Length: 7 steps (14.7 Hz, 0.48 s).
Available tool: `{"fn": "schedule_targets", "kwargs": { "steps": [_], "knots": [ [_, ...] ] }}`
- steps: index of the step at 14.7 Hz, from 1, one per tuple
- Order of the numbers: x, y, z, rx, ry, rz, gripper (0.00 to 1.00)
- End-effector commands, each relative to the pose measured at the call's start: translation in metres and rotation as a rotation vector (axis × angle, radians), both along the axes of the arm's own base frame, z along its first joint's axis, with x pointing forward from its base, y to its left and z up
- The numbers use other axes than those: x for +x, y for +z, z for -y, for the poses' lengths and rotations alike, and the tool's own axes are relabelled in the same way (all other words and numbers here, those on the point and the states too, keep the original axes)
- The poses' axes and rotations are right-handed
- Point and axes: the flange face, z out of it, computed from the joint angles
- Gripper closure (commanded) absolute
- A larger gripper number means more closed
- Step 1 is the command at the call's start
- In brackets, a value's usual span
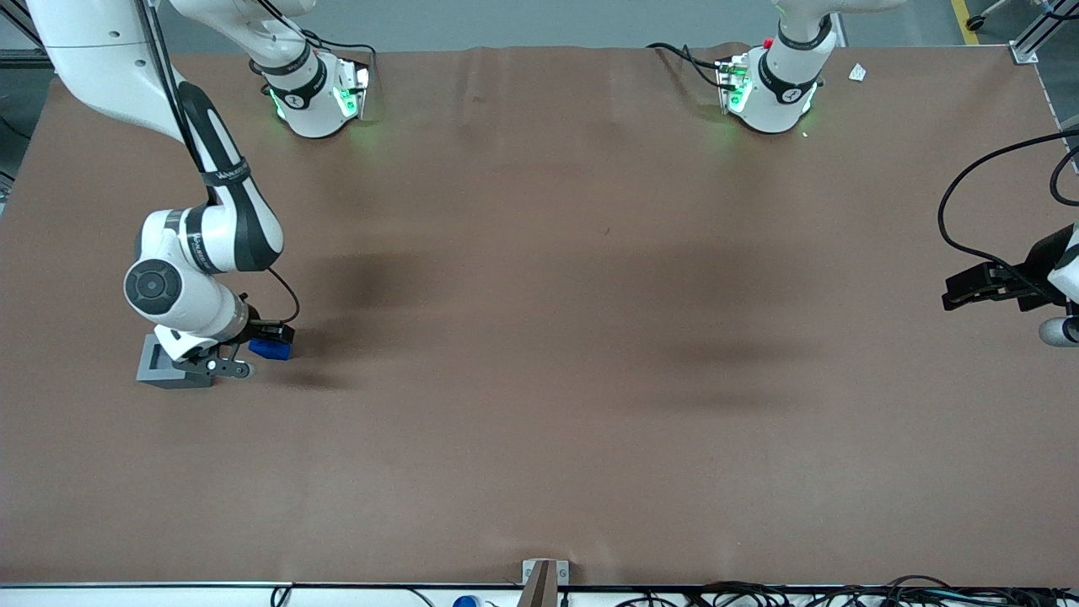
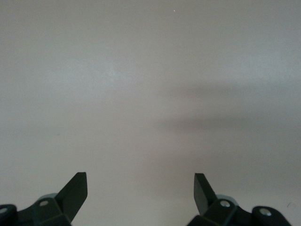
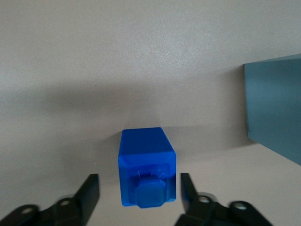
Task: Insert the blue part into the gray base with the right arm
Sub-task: 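Lower the right gripper over the blue block and close on it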
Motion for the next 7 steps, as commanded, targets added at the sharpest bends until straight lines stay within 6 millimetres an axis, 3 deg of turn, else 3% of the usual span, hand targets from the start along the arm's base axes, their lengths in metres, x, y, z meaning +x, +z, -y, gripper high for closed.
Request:
{"fn": "schedule_targets", "kwargs": {
  "steps": [1,4,7],
  "knots": [
    [-0.005,-0.0002,0.0008,-0.012,0.013,0.008,0.42],
    [-0.0039,-0.0049,-0.001,-0.013,0.016,0.003,0.52],
    [-0.0033,-0.0049,0.0008,-0.013,0.013,0.002,0.82]
  ]
}}
